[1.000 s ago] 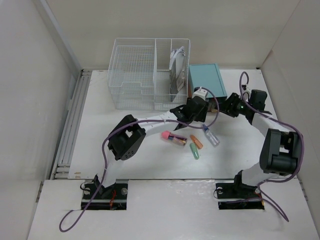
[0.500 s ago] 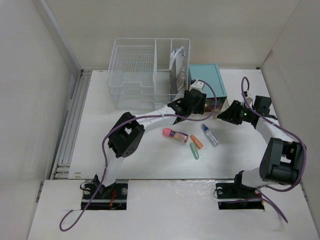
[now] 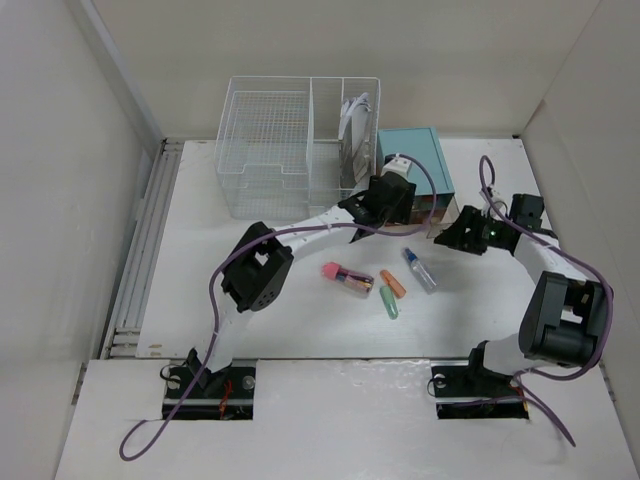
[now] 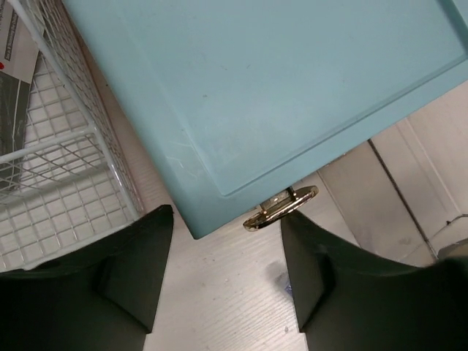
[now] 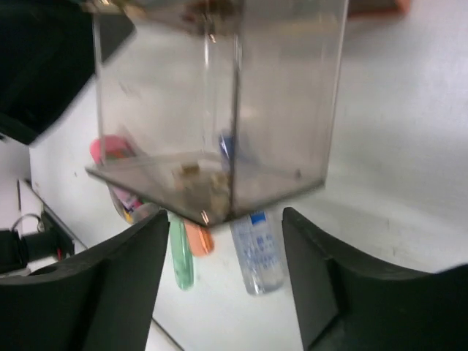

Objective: Organize the desk

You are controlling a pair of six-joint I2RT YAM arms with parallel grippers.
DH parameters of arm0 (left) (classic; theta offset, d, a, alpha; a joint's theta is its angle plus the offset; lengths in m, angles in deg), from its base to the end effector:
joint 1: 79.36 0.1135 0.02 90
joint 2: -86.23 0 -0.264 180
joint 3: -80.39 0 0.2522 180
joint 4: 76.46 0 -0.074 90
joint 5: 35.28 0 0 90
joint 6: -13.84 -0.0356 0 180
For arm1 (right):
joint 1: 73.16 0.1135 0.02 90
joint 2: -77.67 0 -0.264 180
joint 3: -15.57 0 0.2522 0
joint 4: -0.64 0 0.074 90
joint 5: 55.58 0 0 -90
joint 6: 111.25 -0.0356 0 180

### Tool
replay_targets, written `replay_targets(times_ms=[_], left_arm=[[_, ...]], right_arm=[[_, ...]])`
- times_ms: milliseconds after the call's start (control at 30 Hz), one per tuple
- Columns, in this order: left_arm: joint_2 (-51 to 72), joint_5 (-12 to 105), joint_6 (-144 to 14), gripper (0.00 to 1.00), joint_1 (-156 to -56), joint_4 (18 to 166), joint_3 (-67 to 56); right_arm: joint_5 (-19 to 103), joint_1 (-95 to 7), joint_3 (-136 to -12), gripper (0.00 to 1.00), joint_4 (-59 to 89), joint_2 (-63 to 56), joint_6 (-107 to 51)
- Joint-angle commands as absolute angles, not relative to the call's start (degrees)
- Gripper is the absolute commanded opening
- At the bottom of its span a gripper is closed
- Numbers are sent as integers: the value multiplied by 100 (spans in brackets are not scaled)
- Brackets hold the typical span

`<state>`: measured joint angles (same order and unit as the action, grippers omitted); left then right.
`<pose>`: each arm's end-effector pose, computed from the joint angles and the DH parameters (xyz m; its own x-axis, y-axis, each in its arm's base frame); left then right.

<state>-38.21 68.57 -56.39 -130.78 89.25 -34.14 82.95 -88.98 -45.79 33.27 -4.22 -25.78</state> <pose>0.3289 -0.3987 0.2433 -0.4512 0.0390 -0.8915 0.4997 0.8388 -0.2162 0.2742 -0.0500 0.2083 -0.7875 0.2775 -0.5503 -0.1901 0.7400 0.6452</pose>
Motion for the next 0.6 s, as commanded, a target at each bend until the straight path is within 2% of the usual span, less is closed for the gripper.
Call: replay_targets(times_ms=[0, 33, 67, 100, 167, 300, 467, 567], left_arm=[[-3595, 6808, -5709, 58, -12999, 9293, -3367], [-3507, 6808, -5709, 66, -13051, 9364, -3226], [-3428, 6808, -5709, 70, -13052, 9365, -2981], [-3261, 6808, -5709, 77, -13191, 9417, -2874], [-3076, 6913, -5709, 83, -13306, 9418, -2550], [-2495, 7010, -5709, 84, -13570, 9557, -1996], [-1679, 7256, -5709, 84, -13964, 9533, -1775], [-1293, 7519, -5709, 84, -14167, 9147, -1775]], right_arm=[[8398, -8960, -4601, 70, 4199, -504, -1880], [8451, -9012, -4601, 81, 4199, -556, -1818], [8539, -9073, -4601, 87, 4347, -557, -1747], [8540, -9074, -4601, 89, 4410, -557, -1686], [8592, -9179, -4653, 96, 4637, -617, -1440], [8969, -9232, -4873, 96, 5174, -671, -895], [9427, -9232, -4996, 84, 5544, -267, -428], [9717, -9232, -5058, 65, 5738, 172, -252]])
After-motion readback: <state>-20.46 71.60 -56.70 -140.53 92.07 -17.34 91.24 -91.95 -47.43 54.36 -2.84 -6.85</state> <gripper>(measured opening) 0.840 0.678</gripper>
